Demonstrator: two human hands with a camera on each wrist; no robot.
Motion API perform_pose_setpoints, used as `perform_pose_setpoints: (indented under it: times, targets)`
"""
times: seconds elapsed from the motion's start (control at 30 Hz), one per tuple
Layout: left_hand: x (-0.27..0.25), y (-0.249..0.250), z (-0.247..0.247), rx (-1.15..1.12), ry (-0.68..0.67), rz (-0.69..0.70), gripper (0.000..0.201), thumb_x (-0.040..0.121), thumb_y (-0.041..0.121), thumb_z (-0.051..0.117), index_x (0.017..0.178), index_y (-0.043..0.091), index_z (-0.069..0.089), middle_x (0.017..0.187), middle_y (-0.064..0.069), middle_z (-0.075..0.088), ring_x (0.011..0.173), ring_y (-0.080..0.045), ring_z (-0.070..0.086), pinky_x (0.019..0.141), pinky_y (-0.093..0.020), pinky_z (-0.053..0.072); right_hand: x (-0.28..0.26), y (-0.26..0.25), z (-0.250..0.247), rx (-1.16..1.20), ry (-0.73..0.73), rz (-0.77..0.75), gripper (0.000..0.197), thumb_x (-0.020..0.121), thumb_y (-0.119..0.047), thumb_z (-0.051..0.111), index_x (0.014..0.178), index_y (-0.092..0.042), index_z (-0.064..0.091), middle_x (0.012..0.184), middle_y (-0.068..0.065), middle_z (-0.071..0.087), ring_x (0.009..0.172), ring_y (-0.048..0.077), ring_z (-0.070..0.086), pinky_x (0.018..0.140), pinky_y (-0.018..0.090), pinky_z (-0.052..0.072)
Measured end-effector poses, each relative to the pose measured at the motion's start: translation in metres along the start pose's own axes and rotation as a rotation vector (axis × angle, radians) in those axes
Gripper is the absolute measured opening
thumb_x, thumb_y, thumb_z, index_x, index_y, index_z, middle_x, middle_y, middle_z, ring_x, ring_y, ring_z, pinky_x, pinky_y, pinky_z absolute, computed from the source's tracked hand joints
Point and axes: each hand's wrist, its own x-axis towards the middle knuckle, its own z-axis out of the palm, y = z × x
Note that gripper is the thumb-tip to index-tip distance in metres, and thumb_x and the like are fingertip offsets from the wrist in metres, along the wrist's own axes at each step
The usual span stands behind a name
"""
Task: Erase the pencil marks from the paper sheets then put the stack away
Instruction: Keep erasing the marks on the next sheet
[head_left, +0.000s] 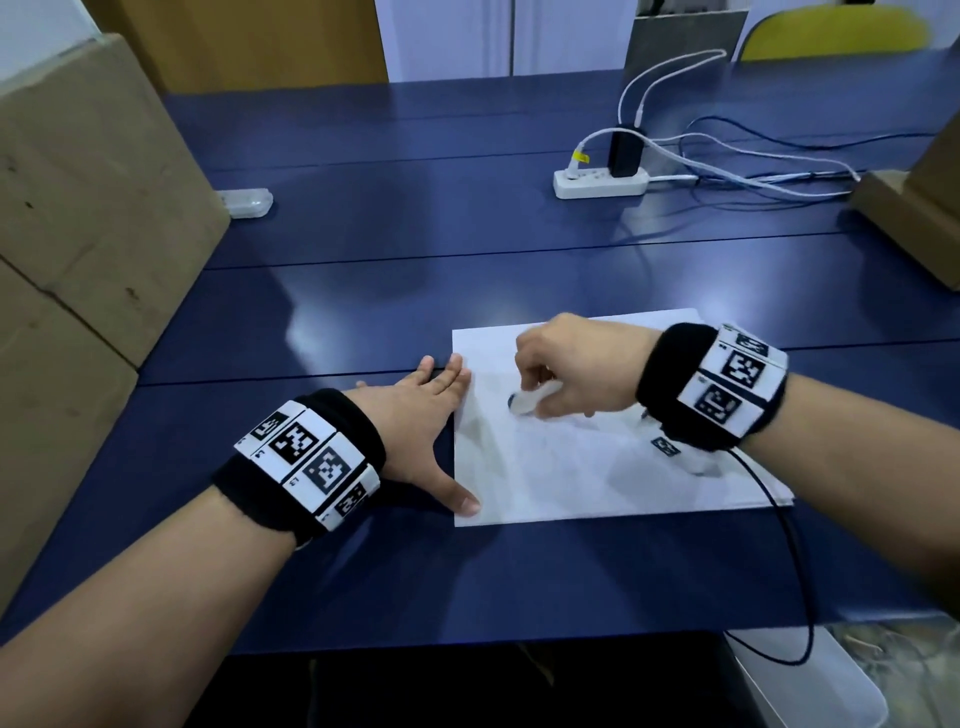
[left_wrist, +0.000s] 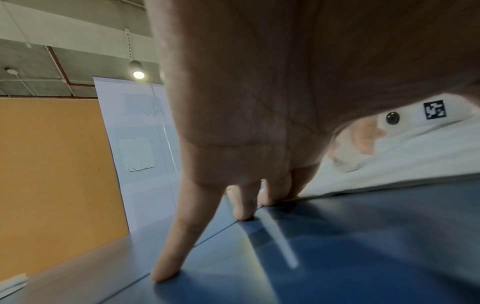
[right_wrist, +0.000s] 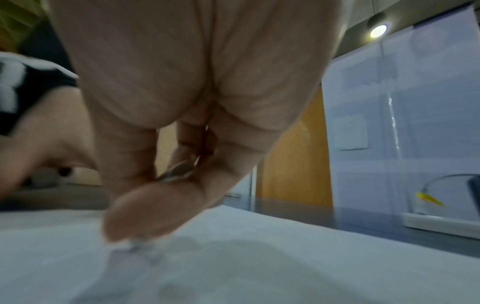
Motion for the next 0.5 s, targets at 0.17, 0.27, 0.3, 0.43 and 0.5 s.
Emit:
perform_pose_setpoints:
  times: [0.17,0.27,0.3,0.43,0.5]
  targets:
    - [0.000,0.000,0.000,-0.001,-0.010,0.001,0.150,0.048,0.090,0.063,0.152,0.023,-0.022,0.156,0.016,-0.031,0.147,-0.012,-0.023,0.112,-0.066,0.022,-0.013,-0.022,0.015,0.081,-0.226,-0.120,0.022,0.070,-0.027,0.077,0.074,-0.032,0.057,0.086,-0.011,0.056,0.071,0.028,0.068,0.061,0.043,0.059]
    - [0.003,-0.002,0.001,0.001,-0.003,0.009,0.153,0.043,0.093,0.059,0.152,0.023,-0.021,0.156,0.016,-0.031,0.147,-0.012,-0.022,0.113,-0.062,0.025,-0.001,-0.009,0.000,-0.065,-0.015,-0.022,0.016,0.078,-0.027,0.072,0.085,-0.017,0.063,0.093,-0.002,0.060,0.079,0.028,0.066,0.067,0.042,0.056]
    - [0.003,-0.002,0.001,0.002,-0.004,0.006,0.153,0.042,0.094,0.059,0.152,0.023,-0.021,0.156,0.016,-0.031,0.147,-0.012,-0.022,0.113,-0.062,0.025,0.002,-0.003,-0.006,-0.084,0.036,0.027,0.018,0.081,-0.028,0.070,0.087,-0.012,0.064,0.096,0.001,0.062,0.079,0.027,0.065,0.066,0.040,0.055]
    - [0.000,0.000,0.001,-0.003,-0.006,-0.010,0.150,0.048,0.089,0.064,0.152,0.023,-0.021,0.156,0.016,-0.031,0.147,-0.011,-0.022,0.111,-0.066,0.023,-0.006,-0.008,0.002,-0.025,-0.031,-0.057,0.016,0.076,-0.027,0.074,0.086,-0.018,0.065,0.090,-0.007,0.056,0.078,0.022,0.062,0.071,0.039,0.055]
    - [0.000,0.001,0.000,-0.002,-0.008,-0.012,0.149,0.050,0.089,0.065,0.152,0.024,-0.022,0.156,0.016,-0.032,0.147,-0.011,-0.023,0.111,-0.068,0.023,-0.017,-0.023,0.014,0.108,-0.213,-0.096,0.018,0.068,-0.032,0.077,0.076,-0.032,0.061,0.086,-0.013,0.056,0.073,0.025,0.067,0.068,0.043,0.058]
